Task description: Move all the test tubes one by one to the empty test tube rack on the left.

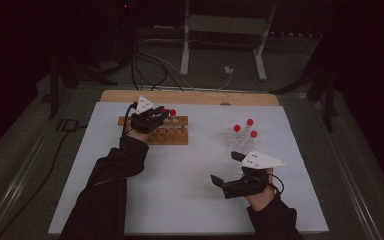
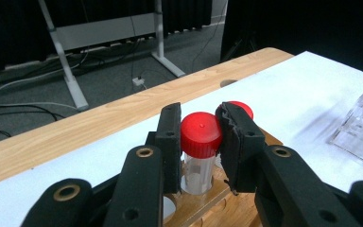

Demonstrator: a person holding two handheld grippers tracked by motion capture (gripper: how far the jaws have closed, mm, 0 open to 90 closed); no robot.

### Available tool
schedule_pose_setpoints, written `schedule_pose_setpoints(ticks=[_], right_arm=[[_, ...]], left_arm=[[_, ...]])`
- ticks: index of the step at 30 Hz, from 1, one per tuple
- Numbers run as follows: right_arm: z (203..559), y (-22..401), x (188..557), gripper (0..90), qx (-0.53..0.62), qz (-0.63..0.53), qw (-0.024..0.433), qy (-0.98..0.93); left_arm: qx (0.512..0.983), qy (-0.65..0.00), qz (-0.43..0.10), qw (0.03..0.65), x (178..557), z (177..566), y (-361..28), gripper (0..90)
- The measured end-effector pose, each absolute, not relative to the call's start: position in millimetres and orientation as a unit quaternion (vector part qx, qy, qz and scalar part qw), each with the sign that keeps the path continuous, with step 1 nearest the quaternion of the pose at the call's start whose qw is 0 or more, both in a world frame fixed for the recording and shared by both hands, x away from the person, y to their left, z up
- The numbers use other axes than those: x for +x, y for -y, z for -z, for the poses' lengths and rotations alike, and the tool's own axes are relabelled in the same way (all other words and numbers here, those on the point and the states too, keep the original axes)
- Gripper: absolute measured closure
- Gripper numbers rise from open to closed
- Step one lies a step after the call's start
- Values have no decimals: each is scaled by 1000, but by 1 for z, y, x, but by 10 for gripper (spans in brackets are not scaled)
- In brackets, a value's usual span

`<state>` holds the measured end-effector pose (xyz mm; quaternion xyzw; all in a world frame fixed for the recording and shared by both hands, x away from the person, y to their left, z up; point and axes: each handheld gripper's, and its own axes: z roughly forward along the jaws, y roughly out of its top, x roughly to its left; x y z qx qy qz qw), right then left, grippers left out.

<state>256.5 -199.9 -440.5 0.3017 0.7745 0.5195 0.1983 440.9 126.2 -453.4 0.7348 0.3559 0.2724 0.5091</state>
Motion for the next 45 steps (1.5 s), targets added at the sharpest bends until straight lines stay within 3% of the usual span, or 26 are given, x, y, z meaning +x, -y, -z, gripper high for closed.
schedule_pose_setpoints(ticks=[26,39,45], right_arm=[[436,206,255,0,304,-534,191,-766],[430,213,256,0,308,-533,209,-760],[426,222,258,0,320,-534,227,-749]], left_arm=[[747,-361,-269,490,440,454,-125,701],[756,-354,-231,500,417,435,-138,270],[762,-320,-193,529,394,429,-142,143]])
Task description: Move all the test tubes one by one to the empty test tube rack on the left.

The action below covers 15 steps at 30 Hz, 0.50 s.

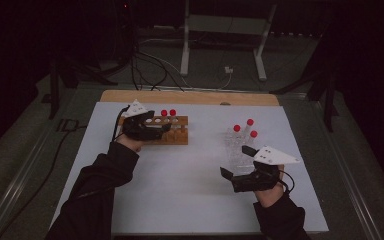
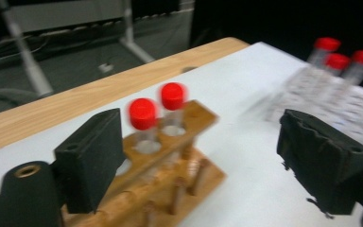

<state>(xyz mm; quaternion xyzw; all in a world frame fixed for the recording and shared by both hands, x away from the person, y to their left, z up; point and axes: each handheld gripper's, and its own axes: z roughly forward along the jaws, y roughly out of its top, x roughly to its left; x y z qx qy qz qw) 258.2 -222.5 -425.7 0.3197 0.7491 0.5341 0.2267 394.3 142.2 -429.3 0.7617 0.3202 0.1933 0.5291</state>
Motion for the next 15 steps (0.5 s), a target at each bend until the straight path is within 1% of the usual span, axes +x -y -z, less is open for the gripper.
schedule_pose_setpoints(ticks=[1,5,8,12,15], right_arm=[[425,225,259,0,322,-534,230,-747],[421,236,262,0,335,-533,249,-736],[418,246,264,0,347,-531,264,-727],[419,258,271,0,374,-517,288,-714],[422,267,278,0,394,-509,290,-708]], left_arm=[[763,-315,-187,532,390,429,-142,115],[775,-286,-174,537,373,427,-136,78],[782,-263,-151,544,361,428,-131,42],[791,-238,-137,547,345,433,-124,42],[796,-223,-128,548,335,438,-118,42]])
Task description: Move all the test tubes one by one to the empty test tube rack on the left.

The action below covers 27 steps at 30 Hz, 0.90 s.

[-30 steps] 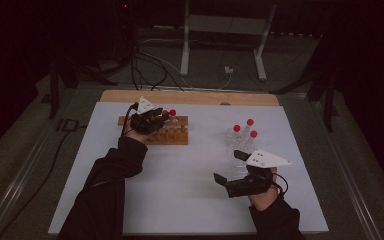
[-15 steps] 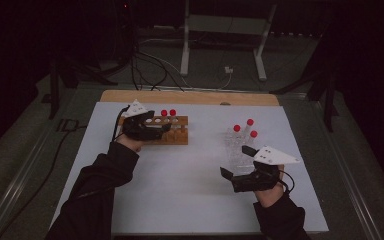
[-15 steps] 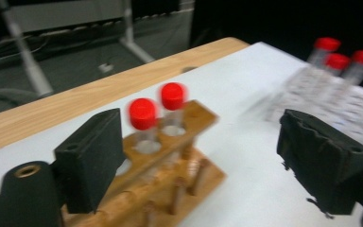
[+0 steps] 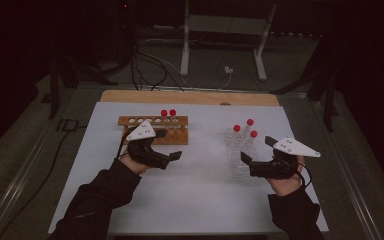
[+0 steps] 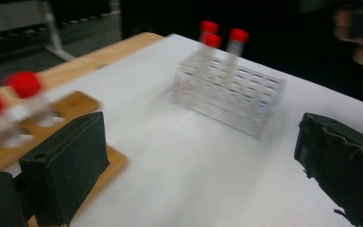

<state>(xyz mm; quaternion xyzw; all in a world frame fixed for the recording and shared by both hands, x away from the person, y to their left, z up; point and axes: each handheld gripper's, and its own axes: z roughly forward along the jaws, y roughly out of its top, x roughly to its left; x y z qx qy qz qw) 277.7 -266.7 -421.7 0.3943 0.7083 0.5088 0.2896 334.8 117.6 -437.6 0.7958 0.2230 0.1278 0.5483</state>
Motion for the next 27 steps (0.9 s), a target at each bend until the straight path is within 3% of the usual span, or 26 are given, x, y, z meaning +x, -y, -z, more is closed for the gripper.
schedule_pose_setpoints(ticks=[23,27], right_arm=[[463,287,332,164,470,-435,286,-713],[467,289,339,285,480,-425,287,-712]], left_arm=[[804,-188,-112,553,313,448,-105,42],[803,-188,-112,554,313,448,-105,43]])
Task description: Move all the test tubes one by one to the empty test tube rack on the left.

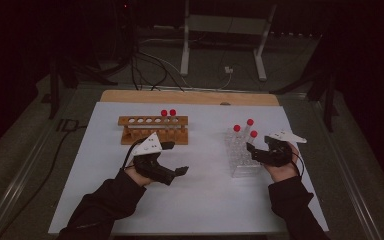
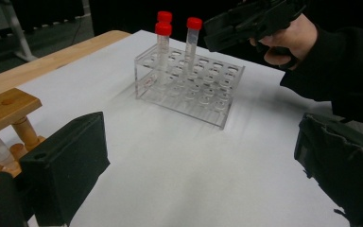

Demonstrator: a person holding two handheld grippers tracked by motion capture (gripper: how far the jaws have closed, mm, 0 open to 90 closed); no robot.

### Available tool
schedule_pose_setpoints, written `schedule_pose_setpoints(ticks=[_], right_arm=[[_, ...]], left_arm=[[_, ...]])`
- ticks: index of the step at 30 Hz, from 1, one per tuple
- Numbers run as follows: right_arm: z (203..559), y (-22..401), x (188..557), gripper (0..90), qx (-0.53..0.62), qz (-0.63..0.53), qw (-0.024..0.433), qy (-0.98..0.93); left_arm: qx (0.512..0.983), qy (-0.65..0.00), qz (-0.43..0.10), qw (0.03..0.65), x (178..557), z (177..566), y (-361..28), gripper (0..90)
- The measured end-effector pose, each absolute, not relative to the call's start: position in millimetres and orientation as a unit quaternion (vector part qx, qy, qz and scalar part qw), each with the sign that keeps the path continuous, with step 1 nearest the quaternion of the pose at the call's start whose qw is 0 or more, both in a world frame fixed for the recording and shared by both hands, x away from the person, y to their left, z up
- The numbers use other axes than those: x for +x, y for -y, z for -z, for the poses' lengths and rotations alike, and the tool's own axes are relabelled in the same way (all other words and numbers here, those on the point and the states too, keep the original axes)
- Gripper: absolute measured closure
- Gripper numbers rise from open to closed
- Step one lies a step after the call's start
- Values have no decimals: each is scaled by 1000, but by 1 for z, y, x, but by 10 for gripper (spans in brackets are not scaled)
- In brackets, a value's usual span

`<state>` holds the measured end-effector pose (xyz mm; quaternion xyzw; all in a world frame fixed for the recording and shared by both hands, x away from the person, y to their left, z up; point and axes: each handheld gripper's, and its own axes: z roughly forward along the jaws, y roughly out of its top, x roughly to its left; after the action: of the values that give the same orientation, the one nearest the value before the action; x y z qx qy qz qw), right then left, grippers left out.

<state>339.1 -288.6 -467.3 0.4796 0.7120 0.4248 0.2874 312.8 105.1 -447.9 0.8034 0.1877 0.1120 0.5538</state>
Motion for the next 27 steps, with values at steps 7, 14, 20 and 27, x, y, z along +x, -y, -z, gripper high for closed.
schedule_pose_setpoints(ticks=[7,14,20,27], right_arm=[[470,287,345,526,477,-419,283,-719],[475,283,352,658,477,-406,282,-726],[476,281,354,729,473,-404,282,-731],[476,280,355,745,471,-402,282,-733]], left_arm=[[803,-188,-112,554,313,448,-106,43],[804,-189,-113,552,314,449,-106,43],[803,-189,-115,554,314,449,-106,43],[802,-190,-113,555,314,448,-107,43]])
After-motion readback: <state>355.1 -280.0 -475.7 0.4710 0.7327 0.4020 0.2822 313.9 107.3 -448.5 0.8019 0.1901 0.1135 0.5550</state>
